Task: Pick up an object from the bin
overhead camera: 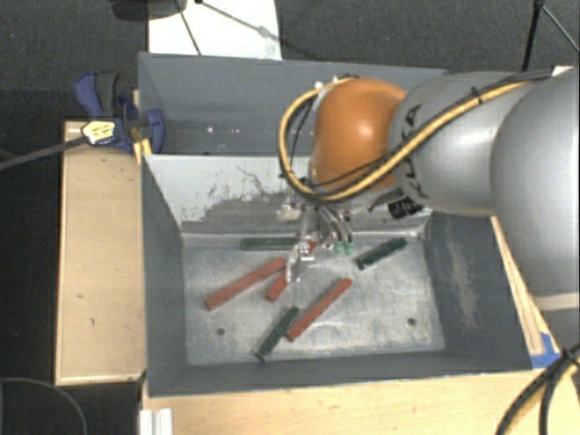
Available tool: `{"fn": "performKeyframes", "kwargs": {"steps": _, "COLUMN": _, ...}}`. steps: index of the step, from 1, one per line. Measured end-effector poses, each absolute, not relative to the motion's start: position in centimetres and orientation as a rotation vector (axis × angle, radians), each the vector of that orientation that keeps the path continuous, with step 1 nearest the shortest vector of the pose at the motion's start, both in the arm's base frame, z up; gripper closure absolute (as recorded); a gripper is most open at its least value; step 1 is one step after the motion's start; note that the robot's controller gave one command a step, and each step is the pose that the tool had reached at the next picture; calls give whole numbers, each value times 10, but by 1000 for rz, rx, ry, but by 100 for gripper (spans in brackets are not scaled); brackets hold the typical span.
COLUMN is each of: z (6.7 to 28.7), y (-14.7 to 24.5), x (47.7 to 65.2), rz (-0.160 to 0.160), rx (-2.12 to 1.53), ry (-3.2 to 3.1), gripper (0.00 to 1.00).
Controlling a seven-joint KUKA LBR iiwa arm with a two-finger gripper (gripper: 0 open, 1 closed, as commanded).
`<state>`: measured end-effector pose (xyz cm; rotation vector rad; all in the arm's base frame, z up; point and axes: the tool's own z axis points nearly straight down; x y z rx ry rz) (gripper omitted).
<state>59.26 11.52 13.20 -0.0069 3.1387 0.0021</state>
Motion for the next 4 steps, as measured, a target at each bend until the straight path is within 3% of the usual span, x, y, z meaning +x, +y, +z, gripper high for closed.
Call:
{"fn": "performKeyframes", "kwargs": {"steps": 1, "z": 82, "y": 129, "x": 591, "rz": 2, "rx": -275, "ry": 3124, "gripper": 0}}
{"fn": "performKeyframes", "kwargs": {"steps": 2, "z": 139, "y": 127, "x": 591, "rz": 2, "rx": -217, "ry": 3130, "gripper": 0}}
{"fn": "performKeyframes", "kwargs": {"steps": 3, "z": 101, "y": 119, "x": 585, "rz": 1, "rx": -342, "ry": 3120, "gripper": 0}}
{"fn": "performKeyframes", "kwargs": {"steps": 4, "z": 73, "y": 128, "x": 591, "rz": 1, "rx": -408, "ry": 3106, "gripper": 0}}
